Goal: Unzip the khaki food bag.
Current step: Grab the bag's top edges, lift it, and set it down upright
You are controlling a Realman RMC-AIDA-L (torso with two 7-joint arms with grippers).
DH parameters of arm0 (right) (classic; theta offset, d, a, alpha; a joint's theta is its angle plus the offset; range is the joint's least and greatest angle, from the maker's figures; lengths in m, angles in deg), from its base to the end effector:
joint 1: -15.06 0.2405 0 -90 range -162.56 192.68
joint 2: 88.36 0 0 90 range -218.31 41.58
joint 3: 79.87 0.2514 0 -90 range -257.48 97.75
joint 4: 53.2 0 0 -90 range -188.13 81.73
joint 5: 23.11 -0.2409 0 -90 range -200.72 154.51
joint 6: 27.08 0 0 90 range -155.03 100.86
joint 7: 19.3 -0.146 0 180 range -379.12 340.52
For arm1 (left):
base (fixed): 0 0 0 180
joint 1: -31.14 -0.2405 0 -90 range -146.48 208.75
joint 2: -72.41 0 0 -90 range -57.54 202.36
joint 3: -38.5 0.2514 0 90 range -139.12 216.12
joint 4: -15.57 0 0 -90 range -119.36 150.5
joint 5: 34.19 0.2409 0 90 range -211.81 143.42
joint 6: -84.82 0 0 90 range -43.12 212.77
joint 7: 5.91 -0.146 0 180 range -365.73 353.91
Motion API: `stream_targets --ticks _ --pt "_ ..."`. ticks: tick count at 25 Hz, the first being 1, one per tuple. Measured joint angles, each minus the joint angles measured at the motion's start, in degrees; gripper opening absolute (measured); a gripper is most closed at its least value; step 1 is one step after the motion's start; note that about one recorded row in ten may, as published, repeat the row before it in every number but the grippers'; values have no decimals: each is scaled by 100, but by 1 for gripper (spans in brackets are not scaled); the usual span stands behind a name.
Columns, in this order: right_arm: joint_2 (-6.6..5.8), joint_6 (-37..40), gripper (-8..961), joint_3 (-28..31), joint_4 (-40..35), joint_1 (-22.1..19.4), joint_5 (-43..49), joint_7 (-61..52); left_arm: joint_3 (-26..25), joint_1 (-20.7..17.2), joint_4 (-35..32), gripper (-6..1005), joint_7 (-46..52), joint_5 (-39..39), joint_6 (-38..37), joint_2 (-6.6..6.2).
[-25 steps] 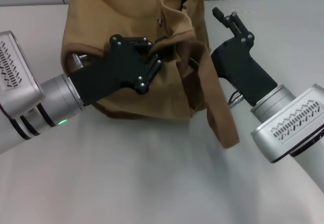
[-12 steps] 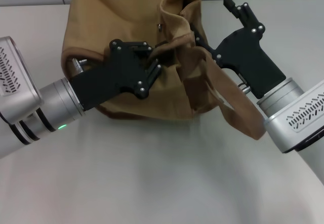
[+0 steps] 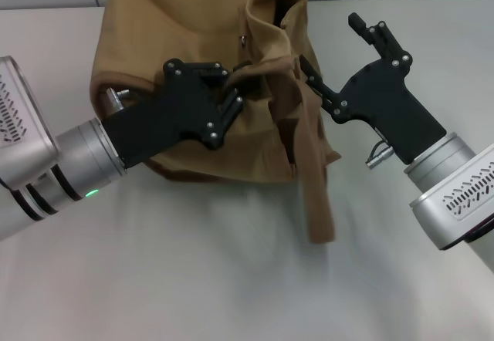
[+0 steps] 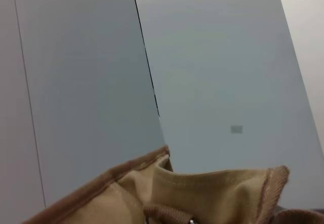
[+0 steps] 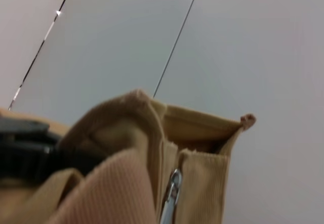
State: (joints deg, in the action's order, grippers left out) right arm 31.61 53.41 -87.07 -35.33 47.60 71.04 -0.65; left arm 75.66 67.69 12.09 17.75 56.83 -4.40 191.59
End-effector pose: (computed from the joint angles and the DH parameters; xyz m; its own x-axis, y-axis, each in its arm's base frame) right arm 0.2493 0.3145 -0.1035 0.8112 0.3652 -0.4568 -0.2684 -0.4615 -0.8456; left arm -0.2421 0.3334 -0.0689 0.6886 -0.2318 0.6871 0.1896 -0.8570 -0.4792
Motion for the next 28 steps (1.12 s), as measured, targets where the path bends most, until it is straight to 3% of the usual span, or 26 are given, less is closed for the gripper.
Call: stream_targets --ticks 16,28 --pt "0 -283 825 39 306 47 380 619 -129 33 52 70 31 15 -246 -3" --pt "0 -204 825 622 658 138 819 660 -50 -24 160 70 30 31 -315 1"
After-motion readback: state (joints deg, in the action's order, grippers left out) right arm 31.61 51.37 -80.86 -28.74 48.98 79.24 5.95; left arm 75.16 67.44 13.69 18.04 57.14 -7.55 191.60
